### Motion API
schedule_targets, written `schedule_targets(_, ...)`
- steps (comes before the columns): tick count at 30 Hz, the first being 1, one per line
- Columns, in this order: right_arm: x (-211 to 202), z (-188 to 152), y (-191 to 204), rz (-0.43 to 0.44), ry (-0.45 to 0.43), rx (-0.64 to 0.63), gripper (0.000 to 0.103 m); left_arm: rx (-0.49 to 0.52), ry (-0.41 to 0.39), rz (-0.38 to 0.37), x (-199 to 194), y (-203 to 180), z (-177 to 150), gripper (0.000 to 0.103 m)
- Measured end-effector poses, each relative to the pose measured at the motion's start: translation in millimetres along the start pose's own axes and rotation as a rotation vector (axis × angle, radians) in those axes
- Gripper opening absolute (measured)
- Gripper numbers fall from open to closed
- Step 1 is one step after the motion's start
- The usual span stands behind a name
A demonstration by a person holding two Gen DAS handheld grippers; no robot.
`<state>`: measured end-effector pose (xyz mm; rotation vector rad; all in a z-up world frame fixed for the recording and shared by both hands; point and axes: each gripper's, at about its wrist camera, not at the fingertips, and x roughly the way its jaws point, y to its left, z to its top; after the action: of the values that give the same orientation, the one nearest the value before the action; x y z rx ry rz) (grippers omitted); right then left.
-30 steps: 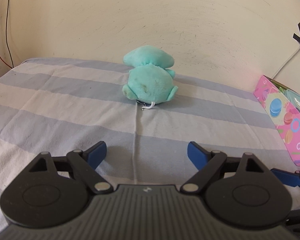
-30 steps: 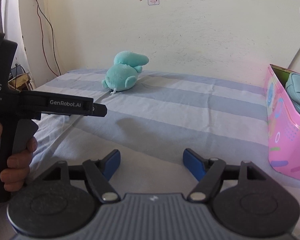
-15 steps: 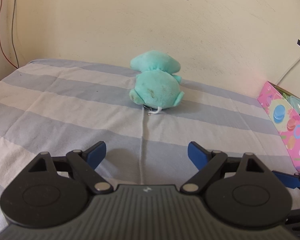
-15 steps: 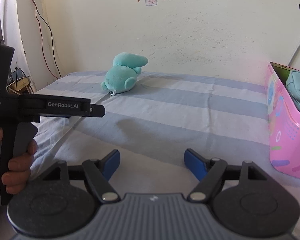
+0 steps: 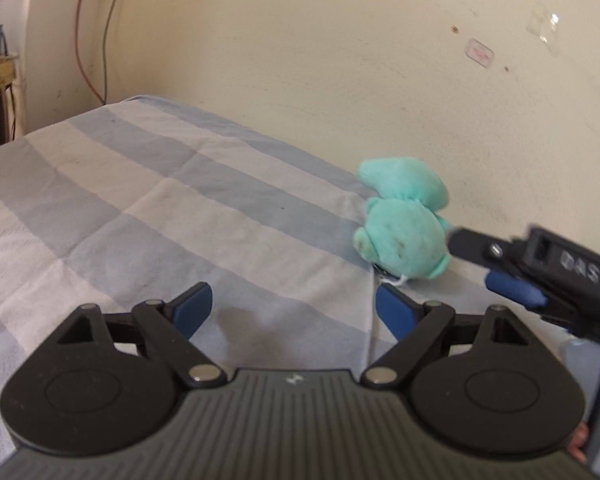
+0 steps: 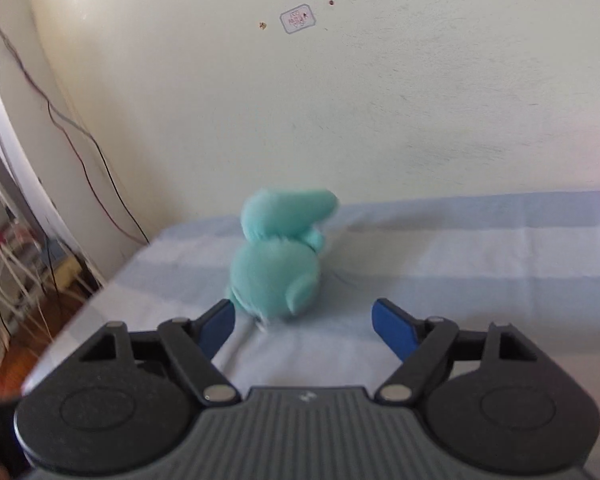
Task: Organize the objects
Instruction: 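Grasp the mint-green plush toy with the right gripper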
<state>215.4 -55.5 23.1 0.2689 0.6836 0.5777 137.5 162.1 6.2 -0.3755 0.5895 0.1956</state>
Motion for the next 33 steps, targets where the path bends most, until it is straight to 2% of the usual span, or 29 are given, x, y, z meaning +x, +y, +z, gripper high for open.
schedule_targets(1,11.6,4.6,3.9,0.007,0.008,0.001,0.093,-0.012,-0.002,0.003,0.2,1.3,0.6,0.090)
schedule_targets(2,24.3,7.7,7.4,0.013,0.024,0.005,0.094,-0.017,-0.004,0.006,0.3,1.8,1.0,0.090)
schedule_targets(5,59.6,8.2,17.5,-0.011,0.089,-0.011,0.091,-0.017,-0.001,0.012,1.8,1.9,0.7,0.090)
schedule_targets(6,68.7,5.8,20.9,-0.027,0.116,-0.034,0.071,-0.015,0.002,0.011,2.0,1.6,0.1,0.090)
schedule_targets(7,69.2,2.6,26.0,-0.053,0.090,-0.077,0.062,-0.014,0.005,0.009,2.2,2.1,0.8,0.090)
schedule_targets(9,65.6,-0.6,28.8,-0.053,0.083,-0.091,0.055,-0.014,0.006,0.002,1.3,1.5,0.9,0.090)
schedule_targets(12,45.6,-8.1,28.8,-0.076,0.062,-0.138,0.053,-0.001,0.002,-0.011,-1.2,0.5,-0.7,0.090)
schedule_targets(15,16.8,-21.3,22.8,-0.087,0.091,-0.188,0.053,0.008,0.002,-0.038,-4.1,-2.2,-3.0,0.090)
schedule_targets(17,-7.3,-34.8,18.7,-0.089,0.111,-0.223,0.053,0.016,0.001,-0.091,-6.9,-4.7,-4.1,0.092)
schedule_targets(18,-20.5,-40.8,18.6,-0.086,0.116,-0.242,0.054,0.024,-0.001,-0.133,-9.0,-7.0,-4.9,0.097)
schedule_targets(21,-68.0,-62.7,18.0,-0.071,0.136,-0.278,0.054,0.076,-0.001,-0.249,-14.9,-18.0,-10.2,0.097)
schedule_targets(26,-138.7,-104.8,18.0,-0.088,0.153,-0.356,0.055,0.152,0.083,-0.504,-18.4,-37.1,-24.3,0.097)
schedule_targets(29,-170.8,-122.6,13.0,-0.122,0.143,-0.347,0.057,0.244,0.110,-0.621,-29.8,-58.2,-38.7,0.097)
schedule_targets(33,-199.6,-137.5,4.0,-0.169,0.117,-0.286,0.058,0.313,0.185,-0.730,-48.0,-89.3,-59.4,0.097)
